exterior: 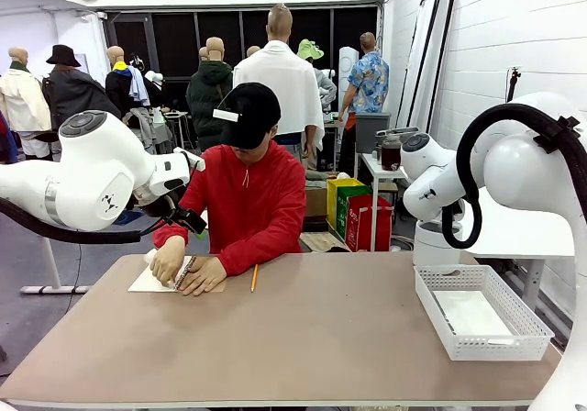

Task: Sort the paper based on its condition.
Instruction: If a person hands you a paper, place it in the Organizing basket , and if it's crumpled, put it in the Trash can.

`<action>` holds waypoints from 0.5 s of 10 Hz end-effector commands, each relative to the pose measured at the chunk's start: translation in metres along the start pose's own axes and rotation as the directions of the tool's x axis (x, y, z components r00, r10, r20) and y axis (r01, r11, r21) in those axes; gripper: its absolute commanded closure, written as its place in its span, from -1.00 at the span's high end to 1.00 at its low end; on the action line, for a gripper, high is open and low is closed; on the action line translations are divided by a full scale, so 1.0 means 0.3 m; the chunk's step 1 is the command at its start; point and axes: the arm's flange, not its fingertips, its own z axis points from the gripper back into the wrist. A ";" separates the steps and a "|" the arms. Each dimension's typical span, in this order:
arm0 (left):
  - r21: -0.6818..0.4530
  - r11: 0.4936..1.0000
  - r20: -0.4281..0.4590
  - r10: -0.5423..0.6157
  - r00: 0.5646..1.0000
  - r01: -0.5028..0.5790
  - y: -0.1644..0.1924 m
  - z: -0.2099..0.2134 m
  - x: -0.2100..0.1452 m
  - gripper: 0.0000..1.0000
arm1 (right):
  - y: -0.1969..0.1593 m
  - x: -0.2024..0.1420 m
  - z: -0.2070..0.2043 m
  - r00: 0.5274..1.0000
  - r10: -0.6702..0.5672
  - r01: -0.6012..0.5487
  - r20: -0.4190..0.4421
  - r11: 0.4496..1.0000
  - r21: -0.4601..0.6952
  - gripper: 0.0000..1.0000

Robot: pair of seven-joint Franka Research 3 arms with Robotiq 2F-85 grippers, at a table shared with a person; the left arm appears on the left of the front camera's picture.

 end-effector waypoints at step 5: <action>-0.001 1.000 -0.003 -0.003 1.000 0.003 0.000 -0.002 -0.004 1.00 | 0.000 0.000 0.000 1.000 0.002 -0.002 0.002 1.000 -0.003 1.00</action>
